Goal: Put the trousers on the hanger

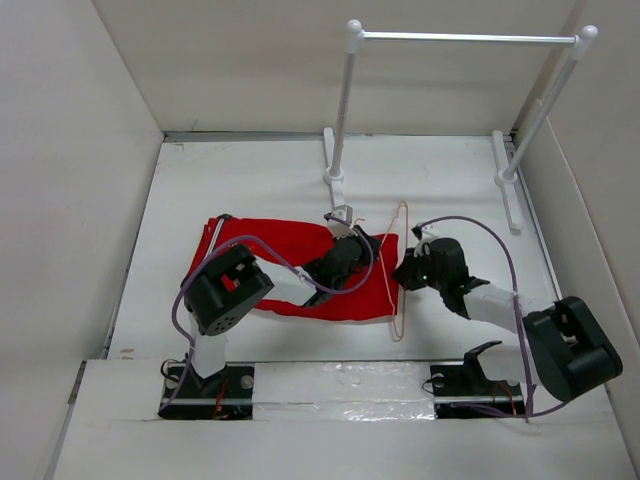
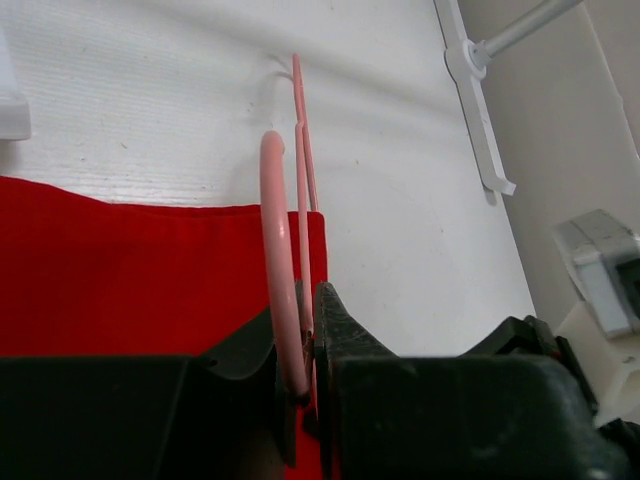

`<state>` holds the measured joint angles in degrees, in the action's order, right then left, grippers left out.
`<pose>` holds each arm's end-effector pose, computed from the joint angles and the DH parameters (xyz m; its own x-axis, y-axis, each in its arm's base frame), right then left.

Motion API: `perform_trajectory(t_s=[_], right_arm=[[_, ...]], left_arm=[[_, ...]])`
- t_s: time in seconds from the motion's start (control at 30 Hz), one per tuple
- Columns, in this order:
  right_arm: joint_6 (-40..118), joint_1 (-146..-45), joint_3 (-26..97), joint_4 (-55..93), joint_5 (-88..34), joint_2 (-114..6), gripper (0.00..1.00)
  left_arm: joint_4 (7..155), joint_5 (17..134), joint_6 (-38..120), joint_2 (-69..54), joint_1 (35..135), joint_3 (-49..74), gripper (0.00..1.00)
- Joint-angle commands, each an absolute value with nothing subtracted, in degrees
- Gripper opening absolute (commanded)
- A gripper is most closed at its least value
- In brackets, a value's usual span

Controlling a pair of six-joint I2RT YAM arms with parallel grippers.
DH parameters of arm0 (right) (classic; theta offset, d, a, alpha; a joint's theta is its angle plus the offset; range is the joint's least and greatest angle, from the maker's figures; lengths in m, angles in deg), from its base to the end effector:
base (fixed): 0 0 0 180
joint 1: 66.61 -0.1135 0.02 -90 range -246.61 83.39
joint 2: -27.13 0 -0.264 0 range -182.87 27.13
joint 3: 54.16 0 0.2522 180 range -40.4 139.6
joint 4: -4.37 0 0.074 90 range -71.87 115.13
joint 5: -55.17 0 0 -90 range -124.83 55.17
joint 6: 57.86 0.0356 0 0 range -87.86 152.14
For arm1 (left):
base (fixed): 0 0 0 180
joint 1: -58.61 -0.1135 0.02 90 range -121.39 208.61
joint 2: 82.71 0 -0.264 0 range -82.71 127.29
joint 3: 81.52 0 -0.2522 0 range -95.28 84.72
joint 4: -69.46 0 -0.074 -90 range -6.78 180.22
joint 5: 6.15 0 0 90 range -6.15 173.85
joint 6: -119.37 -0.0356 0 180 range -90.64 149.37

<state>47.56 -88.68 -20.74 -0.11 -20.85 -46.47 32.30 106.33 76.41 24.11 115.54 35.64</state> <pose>0.2065 0.0930 0.1407 -0.6666 0.0081 -0.7454 -0.3830 0.8541 0.3518 0.2209 -0.3144 0.1784 -0.4592 -0.5340 -0.7099 0.3391 0.6333 -0.6957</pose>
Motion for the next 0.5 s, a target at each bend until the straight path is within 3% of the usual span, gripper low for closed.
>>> perform_trajectory(t_s=[0.0, 0.47], right_arm=[[47.78, -87.28, -21.15, -1.30, -22.52, -42.05, 0.00], [41.81, -74.97, -16.06, 15.40, -24.11, -19.10, 0.00]], left_arm=[[31.97, 106.80, 71.65, 23.37, 114.51, 36.56, 0.00], [34.62, 108.72, 67.42, 16.61, 110.82, 42.53, 0.00]])
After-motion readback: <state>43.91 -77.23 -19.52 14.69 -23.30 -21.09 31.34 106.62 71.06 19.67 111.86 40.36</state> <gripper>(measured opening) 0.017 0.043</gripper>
